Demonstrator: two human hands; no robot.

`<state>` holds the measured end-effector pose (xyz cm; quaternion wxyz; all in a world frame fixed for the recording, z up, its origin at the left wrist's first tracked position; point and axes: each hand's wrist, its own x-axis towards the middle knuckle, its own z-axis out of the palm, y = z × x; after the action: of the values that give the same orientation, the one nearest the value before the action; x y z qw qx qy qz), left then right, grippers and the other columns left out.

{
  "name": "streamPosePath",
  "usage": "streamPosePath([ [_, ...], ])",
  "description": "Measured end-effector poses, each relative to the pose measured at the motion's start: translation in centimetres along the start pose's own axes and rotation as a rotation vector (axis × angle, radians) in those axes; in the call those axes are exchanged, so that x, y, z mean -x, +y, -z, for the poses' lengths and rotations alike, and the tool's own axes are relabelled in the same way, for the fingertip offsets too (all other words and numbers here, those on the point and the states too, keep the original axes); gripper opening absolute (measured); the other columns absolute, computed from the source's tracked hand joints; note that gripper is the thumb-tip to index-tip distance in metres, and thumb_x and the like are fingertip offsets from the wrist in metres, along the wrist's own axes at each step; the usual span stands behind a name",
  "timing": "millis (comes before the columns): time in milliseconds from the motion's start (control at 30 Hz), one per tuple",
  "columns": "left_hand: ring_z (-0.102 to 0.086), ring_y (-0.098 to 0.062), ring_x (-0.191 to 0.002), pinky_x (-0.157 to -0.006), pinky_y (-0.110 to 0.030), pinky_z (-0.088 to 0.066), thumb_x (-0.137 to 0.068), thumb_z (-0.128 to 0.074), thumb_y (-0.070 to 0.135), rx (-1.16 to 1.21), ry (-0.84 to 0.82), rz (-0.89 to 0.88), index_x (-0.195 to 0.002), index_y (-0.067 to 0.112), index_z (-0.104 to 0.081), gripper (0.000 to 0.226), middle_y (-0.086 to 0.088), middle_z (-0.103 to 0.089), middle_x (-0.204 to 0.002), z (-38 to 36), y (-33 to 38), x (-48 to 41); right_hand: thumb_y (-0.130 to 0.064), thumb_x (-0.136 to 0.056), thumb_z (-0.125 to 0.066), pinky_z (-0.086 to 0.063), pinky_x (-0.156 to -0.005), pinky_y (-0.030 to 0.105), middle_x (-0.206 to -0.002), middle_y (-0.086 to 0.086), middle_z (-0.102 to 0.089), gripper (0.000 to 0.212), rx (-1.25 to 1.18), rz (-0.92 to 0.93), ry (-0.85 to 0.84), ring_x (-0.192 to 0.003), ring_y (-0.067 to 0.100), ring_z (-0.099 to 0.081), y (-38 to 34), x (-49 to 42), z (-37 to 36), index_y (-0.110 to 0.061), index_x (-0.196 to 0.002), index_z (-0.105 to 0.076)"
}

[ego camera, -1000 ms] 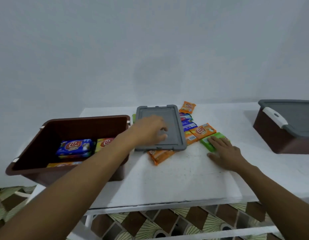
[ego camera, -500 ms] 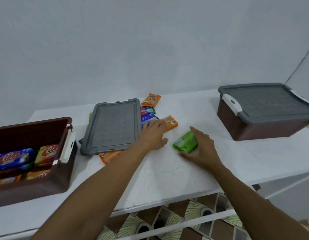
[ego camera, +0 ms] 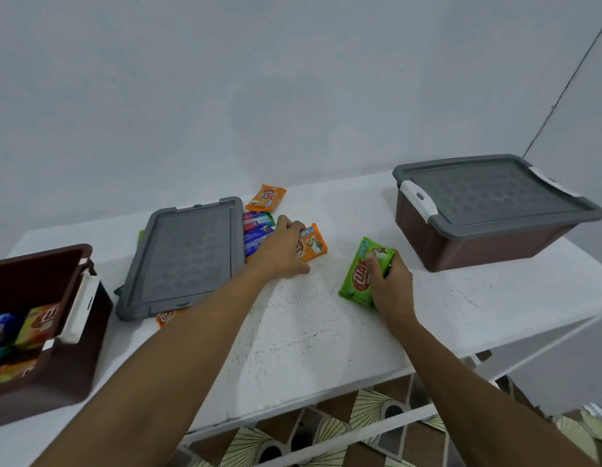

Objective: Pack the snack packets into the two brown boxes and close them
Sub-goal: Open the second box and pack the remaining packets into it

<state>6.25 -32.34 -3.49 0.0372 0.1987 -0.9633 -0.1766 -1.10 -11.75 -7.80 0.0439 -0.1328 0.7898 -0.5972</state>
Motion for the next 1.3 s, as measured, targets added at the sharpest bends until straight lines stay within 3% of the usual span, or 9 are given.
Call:
streamPosePath([
  [133,-0.054,-0.012,-0.097,-0.074,-0.023,-0.048,-0.073,-0.081,0.035,0.084,-0.044,-0.025,-0.141,0.024,-0.032,0.085,-0.003,-0.052,-0.127,1.5,0.0,0.8,-0.033,-0.09,-0.066,-0.059,-0.074,0.033,-0.101,-0.002,-0.068,0.028,0.018,0.016,-0.065,-0.088,0.014,-0.068,0.2,0.1,0.4,-0.017,-0.11,-0.057],
  [267,-0.054,-0.014,-0.101,-0.075,-0.024,-0.048,-0.075,-0.079,0.034,0.117,-0.105,-0.019,-0.142,0.029,-0.027,0.085,-0.002,-0.05,-0.132,3.5,-0.5,2.0,-0.02,-0.087,-0.07,-0.058,-0.07,0.03,-0.101,-0.003,-0.068,0.024,-0.012,0.03,-0.119,-0.086,0.009,-0.068,0.0,0.5,0.8,-0.015,-0.105,-0.056],
  [433,-0.056,-0.016,-0.108,-0.091,-0.034,-0.051,-0.073,-0.082,0.036,0.092,-0.044,-0.08,-0.144,0.023,-0.032,0.088,0.001,-0.051,-0.13,6.7,-1.7,4.5,-0.011,-0.082,-0.074,-0.057,-0.072,0.034,-0.1,0.006,-0.069,0.024,-0.102,-0.059,-0.166,-0.086,0.018,-0.069,-0.9,0.1,1.3,-0.014,-0.1,-0.058],
  [533,-0.052,-0.016,-0.11,-0.093,-0.033,-0.048,-0.07,-0.083,0.038,0.024,0.013,-0.122,-0.146,0.025,-0.03,0.094,0.004,-0.048,-0.127,8.7,-3.4,6.1,0.001,-0.079,-0.072,-0.059,-0.074,0.041,-0.101,0.009,-0.066,0.042,-0.179,-0.111,-0.207,-0.087,0.023,-0.068,-2.4,0.3,0.7,-0.02,-0.112,-0.056],
  [733,-0.054,-0.016,-0.107,-0.086,-0.036,-0.049,-0.067,-0.082,0.043,-0.083,0.065,-0.16,-0.13,0.025,-0.042,0.077,0.004,-0.054,-0.121,13.2,-6.7,8.8,0.002,-0.075,-0.077,-0.056,-0.054,0.032,-0.097,0.021,-0.066,0.036,-0.278,-0.215,-0.383,-0.078,0.028,-0.07,-8.0,2.7,-3.2,-0.015,-0.096,-0.054],
  [867,-0.056,-0.015,-0.098,-0.083,-0.042,-0.052,-0.066,-0.082,0.046,-0.109,0.126,-0.172,-0.126,0.029,-0.043,0.074,0.004,-0.057,-0.116,16.4,-10.1,12.1,-0.001,-0.081,-0.071,-0.058,-0.056,0.031,-0.094,0.018,-0.068,0.033,-0.17,-0.097,-0.469,-0.076,0.024,-0.072,-13.2,5.2,-7.1,-0.02,-0.107,-0.061],
  [1067,-0.058,-0.017,-0.092,-0.078,-0.038,-0.053,-0.067,-0.082,0.051,-0.074,0.104,-0.083,-0.125,0.027,-0.044,0.073,0.0,-0.06,-0.11,21.3,-17.1,19.0,-0.003,-0.077,-0.075,-0.055,-0.062,0.036,-0.088,0.025,-0.068,0.022,-0.11,0.052,-0.594,-0.075,0.034,-0.07,-20.6,9.4,-13.3,-0.013,-0.081,-0.056],
  [1167,-0.056,-0.016,-0.097,-0.082,-0.035,-0.05,-0.071,-0.078,0.056,-0.077,0.042,0.028,-0.128,0.028,-0.041,0.074,0.004,-0.055,-0.112,23.2,-21.6,22.5,-0.006,-0.077,-0.076,-0.051,-0.057,0.032,-0.078,0.02,-0.068,0.025,-0.085,0.141,-0.64,-0.075,0.032,-0.071,-23.7,12.0,-16.8,-0.014,-0.074,-0.052],
  [1300,-0.061,-0.013,-0.09,-0.079,-0.035,-0.052,-0.076,-0.072,0.058,-0.019,-0.073,0.086,-0.119,0.031,-0.045,0.058,0.006,-0.061,-0.106,24.3,-27.7,26.2,-0.011,-0.079,-0.075,-0.051,-0.061,0.034,-0.059,-0.004,-0.061,0.029,0.076,0.262,-0.765,-0.066,0.016,-0.068,-26.5,15.3,-21.5,-0.016,-0.066,-0.05],
])
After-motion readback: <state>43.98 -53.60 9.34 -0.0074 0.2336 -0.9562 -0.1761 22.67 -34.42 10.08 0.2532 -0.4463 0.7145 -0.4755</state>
